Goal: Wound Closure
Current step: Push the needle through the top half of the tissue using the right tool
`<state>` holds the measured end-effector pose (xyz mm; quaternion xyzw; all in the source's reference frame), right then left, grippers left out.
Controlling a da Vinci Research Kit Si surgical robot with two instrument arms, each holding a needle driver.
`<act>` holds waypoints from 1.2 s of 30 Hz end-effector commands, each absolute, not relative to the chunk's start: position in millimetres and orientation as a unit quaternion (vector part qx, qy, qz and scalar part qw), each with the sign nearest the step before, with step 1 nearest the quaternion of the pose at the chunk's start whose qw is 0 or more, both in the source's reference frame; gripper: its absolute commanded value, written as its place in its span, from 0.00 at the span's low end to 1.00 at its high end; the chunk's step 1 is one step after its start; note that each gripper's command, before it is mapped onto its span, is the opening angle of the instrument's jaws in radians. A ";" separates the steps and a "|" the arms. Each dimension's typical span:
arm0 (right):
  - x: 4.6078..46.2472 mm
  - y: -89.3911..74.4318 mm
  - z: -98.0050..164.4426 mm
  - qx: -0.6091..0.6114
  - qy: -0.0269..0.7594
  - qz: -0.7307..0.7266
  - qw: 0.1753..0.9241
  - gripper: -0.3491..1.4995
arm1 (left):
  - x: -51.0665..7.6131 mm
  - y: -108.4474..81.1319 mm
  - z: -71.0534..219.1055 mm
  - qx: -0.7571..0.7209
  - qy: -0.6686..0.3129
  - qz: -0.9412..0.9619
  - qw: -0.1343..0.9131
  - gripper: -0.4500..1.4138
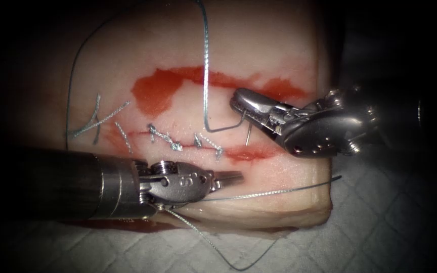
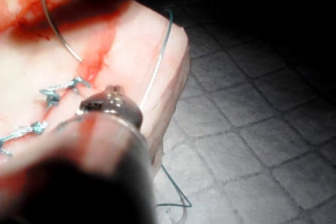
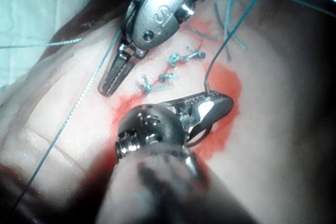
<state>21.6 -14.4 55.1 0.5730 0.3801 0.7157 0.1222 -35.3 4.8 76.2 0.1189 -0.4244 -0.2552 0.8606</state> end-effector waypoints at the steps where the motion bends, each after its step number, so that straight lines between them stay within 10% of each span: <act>1: 22.4 -14.0 55.7 0.575 0.380 0.714 0.120 0.00 | -35.7 4.8 76.6 0.119 -0.425 -0.256 0.860 0.00; 31: 21.8 -14.5 56.5 0.590 0.223 0.771 -0.091 0.00 | -35.2 5.5 76.0 0.110 -0.428 -0.254 0.860 0.01; 36: 21.4 -14.7 56.9 0.594 0.198 0.768 -0.136 0.00 | -34.9 5.9 75.4 0.093 -0.438 -0.224 0.866 0.48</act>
